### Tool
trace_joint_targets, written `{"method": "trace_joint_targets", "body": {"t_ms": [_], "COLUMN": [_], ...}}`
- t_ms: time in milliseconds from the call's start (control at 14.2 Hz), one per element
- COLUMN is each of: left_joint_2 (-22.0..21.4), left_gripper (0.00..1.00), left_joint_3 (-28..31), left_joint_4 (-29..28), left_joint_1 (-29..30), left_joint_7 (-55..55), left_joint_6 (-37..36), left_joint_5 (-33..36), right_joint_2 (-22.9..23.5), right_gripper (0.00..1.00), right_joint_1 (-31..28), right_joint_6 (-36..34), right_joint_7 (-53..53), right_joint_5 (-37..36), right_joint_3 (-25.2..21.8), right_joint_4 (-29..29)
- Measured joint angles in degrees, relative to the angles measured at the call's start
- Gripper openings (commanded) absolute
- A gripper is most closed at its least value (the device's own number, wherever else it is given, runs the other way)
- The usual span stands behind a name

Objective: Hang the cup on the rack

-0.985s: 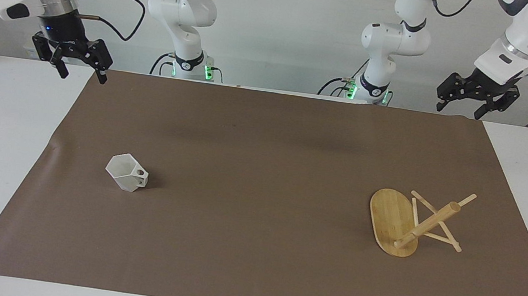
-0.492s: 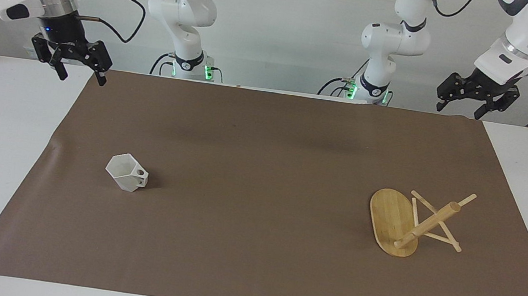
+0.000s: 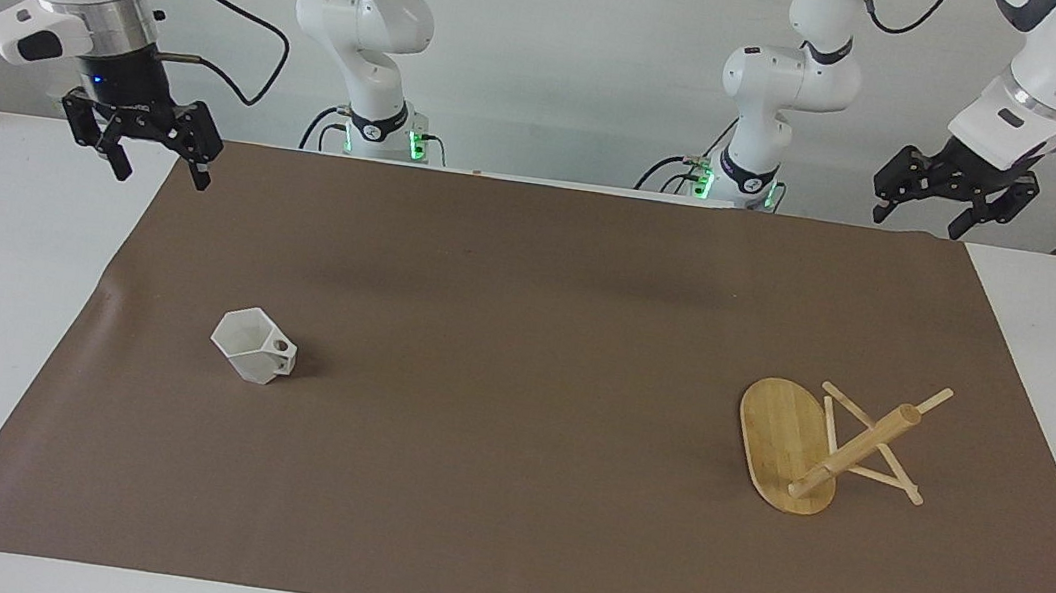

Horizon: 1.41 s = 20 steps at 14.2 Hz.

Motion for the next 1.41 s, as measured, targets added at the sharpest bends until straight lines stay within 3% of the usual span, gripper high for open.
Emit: {"method": "trace_joint_targets", "body": {"t_ms": [915, 1407], "left_joint_2": [0.00, 0.00], "left_gripper": [1.00, 1.00], "left_joint_3": [0.00, 0.00], "left_joint_4": [0.00, 0.00], "left_joint_1": [0.00, 0.00], "left_joint_7": [0.00, 0.00], "left_joint_6": [0.00, 0.00], "left_joint_5": [0.00, 0.00], "right_joint_2": [10.54, 12.99], "right_gripper": [1.00, 1.00], "right_joint_1": [-0.71, -0.71], "right_joint_6": [15.75, 21.53], "right_joint_7": [-0.83, -0.56], "right_joint_5": [0.00, 0.03], "right_joint_3": [-0.13, -0.13], "right_joint_4": [-5.84, -11.64]}}
